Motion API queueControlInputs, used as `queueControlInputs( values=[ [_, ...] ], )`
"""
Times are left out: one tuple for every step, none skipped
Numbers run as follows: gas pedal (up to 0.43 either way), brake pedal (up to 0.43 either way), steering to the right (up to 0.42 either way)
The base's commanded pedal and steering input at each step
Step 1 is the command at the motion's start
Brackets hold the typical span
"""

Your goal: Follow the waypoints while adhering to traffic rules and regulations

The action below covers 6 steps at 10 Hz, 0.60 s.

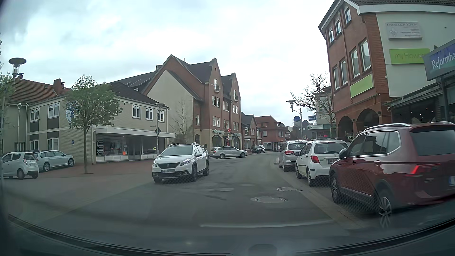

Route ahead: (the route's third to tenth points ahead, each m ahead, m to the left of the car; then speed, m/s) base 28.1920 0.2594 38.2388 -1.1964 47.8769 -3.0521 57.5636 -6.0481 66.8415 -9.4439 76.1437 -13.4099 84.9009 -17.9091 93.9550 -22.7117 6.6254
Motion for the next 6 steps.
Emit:
queueControlInputs(
  values=[
    [0.240, 0.006, -0.001],
    [0.240, 0.006, -0.001],
    [0.240, 0.006, -0.001],
    [0.240, 0.006, -0.001],
    [0.240, 0.006, 0.000],
    [0.240, 0.000, 0.000]
  ],
)
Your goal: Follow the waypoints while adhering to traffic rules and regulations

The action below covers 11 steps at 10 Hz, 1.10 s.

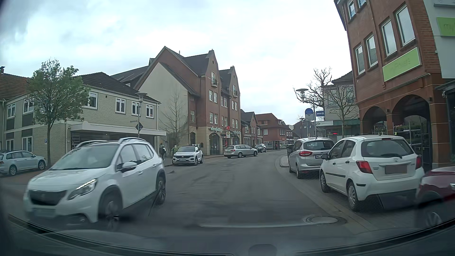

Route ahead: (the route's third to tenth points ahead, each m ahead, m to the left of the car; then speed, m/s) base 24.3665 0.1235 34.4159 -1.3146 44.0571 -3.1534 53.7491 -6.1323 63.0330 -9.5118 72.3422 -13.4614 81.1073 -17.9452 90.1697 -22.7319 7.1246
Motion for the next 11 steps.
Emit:
queueControlInputs(
  values=[
    [0.228, 0.006, 0.000],
    [0.228, 0.000, 0.000],
    [0.228, 0.006, 0.003],
    [0.220, 0.000, 0.003],
    [0.220, 0.000, 0.009],
    [0.220, 0.000, 0.010],
    [0.220, 0.006, 0.011],
    [0.220, 0.000, 0.009],
    [0.220, 0.000, 0.009],
    [0.220, 0.000, 0.011],
    [0.220, 0.000, 0.013]
  ],
)
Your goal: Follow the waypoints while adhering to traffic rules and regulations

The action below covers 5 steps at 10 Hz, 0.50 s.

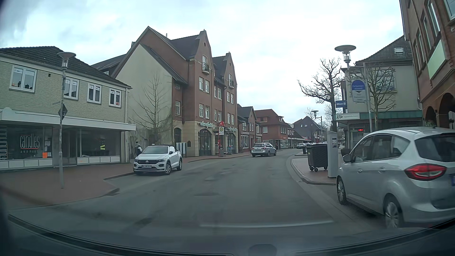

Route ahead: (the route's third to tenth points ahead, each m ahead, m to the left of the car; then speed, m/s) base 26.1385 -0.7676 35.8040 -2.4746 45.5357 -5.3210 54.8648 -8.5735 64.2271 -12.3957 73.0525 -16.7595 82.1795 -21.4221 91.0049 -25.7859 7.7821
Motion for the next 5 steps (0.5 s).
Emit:
queueControlInputs(
  values=[
    [0.220, 0.000, 0.020],
    [0.220, 0.000, 0.026],
    [0.220, 0.000, 0.026],
    [0.220, 0.000, 0.026],
    [0.209, 0.000, 0.030]
  ],
)
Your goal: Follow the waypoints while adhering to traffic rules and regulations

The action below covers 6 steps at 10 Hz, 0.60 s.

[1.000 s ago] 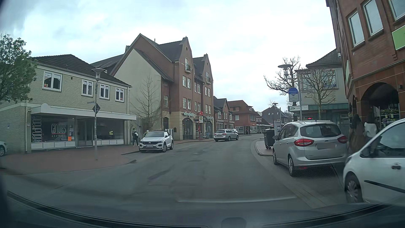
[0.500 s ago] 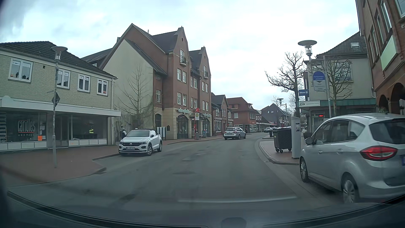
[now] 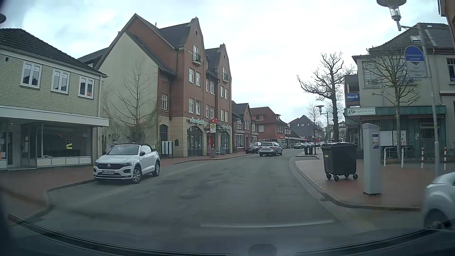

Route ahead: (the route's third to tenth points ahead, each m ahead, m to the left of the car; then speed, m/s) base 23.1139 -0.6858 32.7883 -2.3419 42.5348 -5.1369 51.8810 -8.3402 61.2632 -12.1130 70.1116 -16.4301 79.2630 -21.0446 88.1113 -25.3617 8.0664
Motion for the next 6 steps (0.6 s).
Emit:
queueControlInputs(
  values=[
    [0.189, 0.000, 0.033],
    [0.189, 0.000, 0.033],
    [0.189, 0.000, 0.033],
    [0.189, 0.000, 0.033],
    [0.189, 0.006, 0.033],
    [0.189, 0.000, 0.033]
  ],
)
